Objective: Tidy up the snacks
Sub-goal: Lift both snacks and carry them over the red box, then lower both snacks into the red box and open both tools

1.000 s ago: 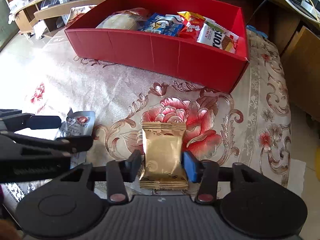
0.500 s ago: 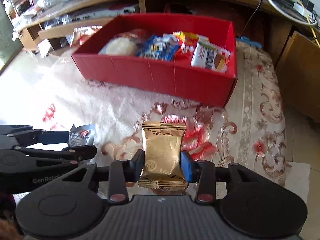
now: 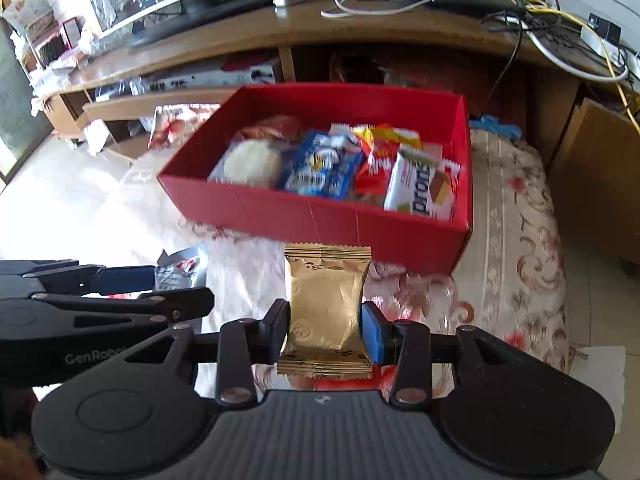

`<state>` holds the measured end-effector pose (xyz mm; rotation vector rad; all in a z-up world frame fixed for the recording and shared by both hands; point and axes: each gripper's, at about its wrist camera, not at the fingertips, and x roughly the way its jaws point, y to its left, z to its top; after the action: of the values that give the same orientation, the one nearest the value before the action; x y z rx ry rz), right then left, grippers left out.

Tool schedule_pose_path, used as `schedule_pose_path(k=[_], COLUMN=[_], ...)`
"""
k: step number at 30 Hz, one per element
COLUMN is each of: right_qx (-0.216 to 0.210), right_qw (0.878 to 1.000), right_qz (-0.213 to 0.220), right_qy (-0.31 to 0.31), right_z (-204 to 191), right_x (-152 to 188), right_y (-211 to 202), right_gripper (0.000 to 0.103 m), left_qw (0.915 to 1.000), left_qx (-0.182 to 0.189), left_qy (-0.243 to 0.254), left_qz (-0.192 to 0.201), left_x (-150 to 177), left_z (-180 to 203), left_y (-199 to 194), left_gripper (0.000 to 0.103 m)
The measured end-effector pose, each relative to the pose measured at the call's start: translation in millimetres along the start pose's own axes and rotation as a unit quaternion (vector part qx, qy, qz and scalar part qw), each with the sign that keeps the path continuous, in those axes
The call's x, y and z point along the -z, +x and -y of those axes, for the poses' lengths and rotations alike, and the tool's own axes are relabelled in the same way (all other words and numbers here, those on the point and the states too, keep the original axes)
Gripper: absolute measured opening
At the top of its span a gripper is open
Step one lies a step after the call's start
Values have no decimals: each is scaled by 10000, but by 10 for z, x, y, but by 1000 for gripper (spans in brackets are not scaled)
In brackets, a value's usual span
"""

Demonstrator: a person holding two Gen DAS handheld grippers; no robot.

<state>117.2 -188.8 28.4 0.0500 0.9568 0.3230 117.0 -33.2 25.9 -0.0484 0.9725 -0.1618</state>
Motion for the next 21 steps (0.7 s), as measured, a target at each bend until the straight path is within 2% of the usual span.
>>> schedule_pose_path(k=[21], right_qx=[46], right_qw=[9983], right_qz=[462], right_qy=[352], right_z=[185], right_x=[-745], right_y=[135], right_gripper=[38], left_qw=[9986], left_qx=[-41], left_qy=[43], left_qz=[521], left_x=[-782], left_z=[29], left_y=[137], left_gripper=[61])
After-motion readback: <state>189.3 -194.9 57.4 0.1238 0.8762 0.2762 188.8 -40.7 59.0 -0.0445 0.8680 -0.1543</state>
